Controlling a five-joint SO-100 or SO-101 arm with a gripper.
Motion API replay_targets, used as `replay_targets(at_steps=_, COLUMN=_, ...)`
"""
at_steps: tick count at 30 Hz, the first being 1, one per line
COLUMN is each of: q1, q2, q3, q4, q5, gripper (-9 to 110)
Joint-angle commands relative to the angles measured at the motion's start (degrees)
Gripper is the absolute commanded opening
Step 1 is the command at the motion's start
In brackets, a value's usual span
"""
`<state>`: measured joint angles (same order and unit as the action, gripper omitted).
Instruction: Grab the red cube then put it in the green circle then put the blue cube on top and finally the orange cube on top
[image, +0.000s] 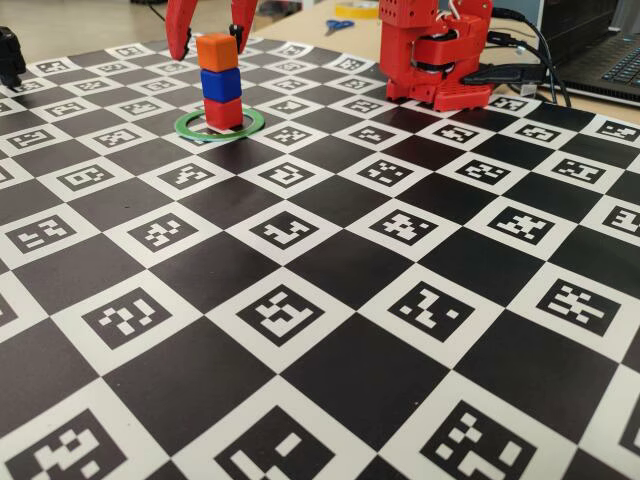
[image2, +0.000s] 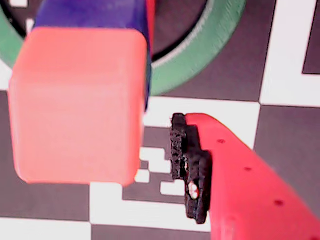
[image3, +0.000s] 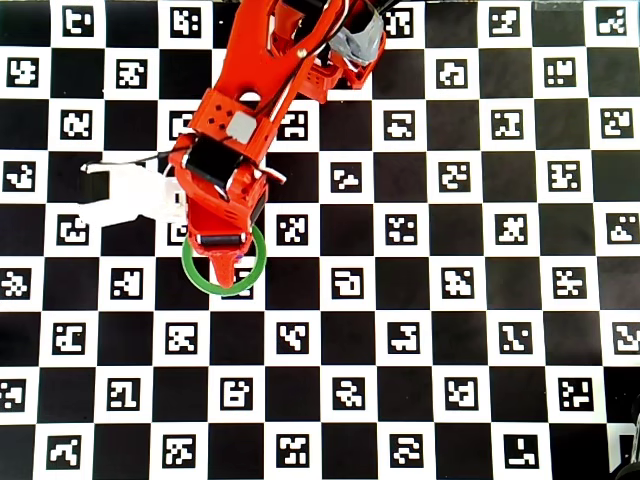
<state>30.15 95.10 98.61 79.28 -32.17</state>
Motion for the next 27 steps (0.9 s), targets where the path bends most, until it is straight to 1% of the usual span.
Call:
replay_targets(at_steps=1, q1=-0.26, q2=5.98, q3=-6.68, q4=2.55, q5=0.97, gripper=41)
replay_targets(at_steps=5, q1=0.53, q2=6.33, q3=-10.46, q4=5.36, q5=5.1, gripper=41)
replay_targets(at_steps=10, q1=1.85, q2=11.07, q3=-7.73, q4=2.81, q5=12.57, gripper=37)
replay_targets(at_steps=14, q1=1.32, q2=12.66, q3=-5.63, q4=3.25, q5=15.91, gripper=26)
replay_targets(at_steps=18, q1=-0.18, q2=13.45, q3=-3.43, q4=3.6, q5=16.96, gripper=17)
replay_targets(at_steps=20, q1=-1.14, q2=15.03, q3=-1.58, q4=3.16, q5=17.05, gripper=15)
replay_targets(at_steps=27, q1=-6.59, q2=20.83, q3=2.72, q4=3.52, q5=16.7, gripper=0)
